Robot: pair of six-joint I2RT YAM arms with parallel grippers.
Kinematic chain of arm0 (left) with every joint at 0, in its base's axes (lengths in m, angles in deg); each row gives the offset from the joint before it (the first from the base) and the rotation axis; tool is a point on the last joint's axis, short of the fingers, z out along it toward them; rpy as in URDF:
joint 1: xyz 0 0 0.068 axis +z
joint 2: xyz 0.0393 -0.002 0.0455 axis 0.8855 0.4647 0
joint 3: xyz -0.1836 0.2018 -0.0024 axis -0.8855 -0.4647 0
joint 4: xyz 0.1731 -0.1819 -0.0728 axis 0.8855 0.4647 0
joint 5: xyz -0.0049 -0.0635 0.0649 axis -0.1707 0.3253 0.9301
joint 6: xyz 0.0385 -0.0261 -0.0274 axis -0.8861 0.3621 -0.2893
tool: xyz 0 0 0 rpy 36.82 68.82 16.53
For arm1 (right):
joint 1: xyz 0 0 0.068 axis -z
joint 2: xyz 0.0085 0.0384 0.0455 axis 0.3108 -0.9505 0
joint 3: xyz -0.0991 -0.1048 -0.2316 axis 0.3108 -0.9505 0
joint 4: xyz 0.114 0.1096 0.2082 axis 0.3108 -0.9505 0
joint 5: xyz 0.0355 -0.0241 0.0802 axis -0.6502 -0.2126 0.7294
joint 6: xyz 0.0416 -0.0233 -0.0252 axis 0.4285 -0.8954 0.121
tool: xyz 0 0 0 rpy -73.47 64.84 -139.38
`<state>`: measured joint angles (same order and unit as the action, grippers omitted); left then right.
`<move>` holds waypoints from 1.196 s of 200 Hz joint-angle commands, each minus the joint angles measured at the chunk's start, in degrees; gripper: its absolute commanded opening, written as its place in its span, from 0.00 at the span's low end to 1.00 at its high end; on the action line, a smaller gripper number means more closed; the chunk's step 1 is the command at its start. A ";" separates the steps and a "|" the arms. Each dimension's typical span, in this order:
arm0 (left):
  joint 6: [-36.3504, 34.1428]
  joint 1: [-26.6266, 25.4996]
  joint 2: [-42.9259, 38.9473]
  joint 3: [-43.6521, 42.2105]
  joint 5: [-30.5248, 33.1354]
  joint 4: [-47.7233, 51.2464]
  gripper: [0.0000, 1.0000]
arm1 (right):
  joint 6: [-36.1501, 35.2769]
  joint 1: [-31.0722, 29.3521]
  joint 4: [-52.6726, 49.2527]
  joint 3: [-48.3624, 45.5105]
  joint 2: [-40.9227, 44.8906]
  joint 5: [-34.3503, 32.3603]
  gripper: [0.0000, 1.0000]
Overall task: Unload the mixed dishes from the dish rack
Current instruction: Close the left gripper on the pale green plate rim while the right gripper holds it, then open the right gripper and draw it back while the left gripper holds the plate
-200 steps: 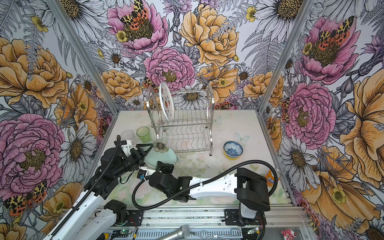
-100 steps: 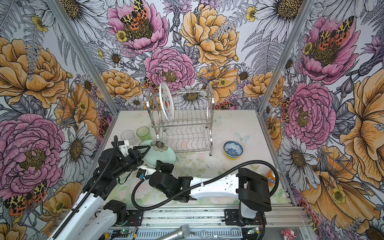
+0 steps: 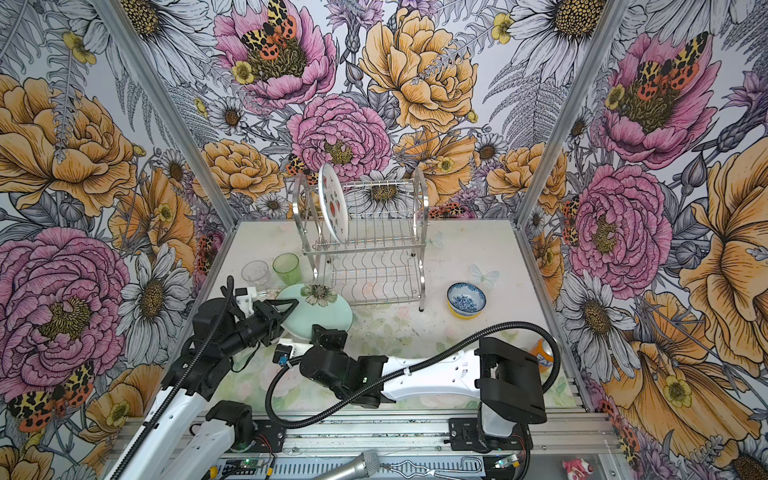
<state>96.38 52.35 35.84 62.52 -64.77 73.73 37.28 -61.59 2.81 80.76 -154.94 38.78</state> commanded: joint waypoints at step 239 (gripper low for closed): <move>-7.93 8.98 -1.87 0.11 -0.70 -0.31 0.00 | 24.09 10.99 9.30 -11.70 24.34 8.33 0.73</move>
<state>88.69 60.42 36.32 62.54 -64.70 77.44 58.55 -51.78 10.24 70.49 -133.11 44.87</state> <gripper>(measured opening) 0.181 0.728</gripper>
